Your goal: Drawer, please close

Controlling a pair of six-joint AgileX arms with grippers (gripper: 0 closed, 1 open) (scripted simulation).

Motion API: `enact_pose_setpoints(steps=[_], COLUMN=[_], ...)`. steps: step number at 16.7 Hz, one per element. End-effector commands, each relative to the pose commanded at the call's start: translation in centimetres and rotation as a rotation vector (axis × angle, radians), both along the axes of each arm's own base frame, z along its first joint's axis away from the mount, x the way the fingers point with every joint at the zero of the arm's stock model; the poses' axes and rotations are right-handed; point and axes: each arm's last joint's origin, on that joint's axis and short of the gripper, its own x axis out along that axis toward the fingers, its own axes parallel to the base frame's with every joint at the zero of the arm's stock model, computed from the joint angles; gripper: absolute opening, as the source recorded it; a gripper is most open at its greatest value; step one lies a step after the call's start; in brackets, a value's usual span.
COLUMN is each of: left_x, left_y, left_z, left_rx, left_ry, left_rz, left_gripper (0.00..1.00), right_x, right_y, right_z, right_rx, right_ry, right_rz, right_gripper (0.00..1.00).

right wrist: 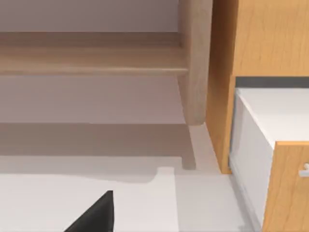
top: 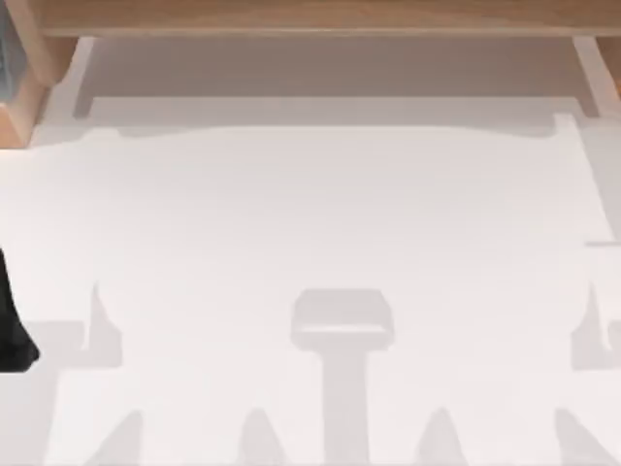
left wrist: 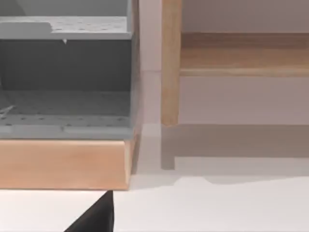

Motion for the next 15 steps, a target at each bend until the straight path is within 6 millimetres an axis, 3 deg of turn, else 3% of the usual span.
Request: enact_pose_setpoints(steps=[3,8,15], left_x=[0.0,0.0,0.0], left_y=[0.0,0.0,0.0], left_z=[0.0,0.0,0.0], left_rx=[0.0,0.0,0.0], left_ry=[0.0,0.0,0.0], left_rz=[0.0,0.0,0.0], left_gripper=[1.0,1.0,1.0], right_x=[0.0,1.1,6.8], right_y=[-0.1,-0.9,-5.0], right_z=[0.3,3.6,8.1], right_rx=[0.0,-0.004,-0.005], right_ry=[-0.007,-0.035,-0.01], right_rz=[0.001,0.013,0.017], right_gripper=[1.0,1.0,1.0])
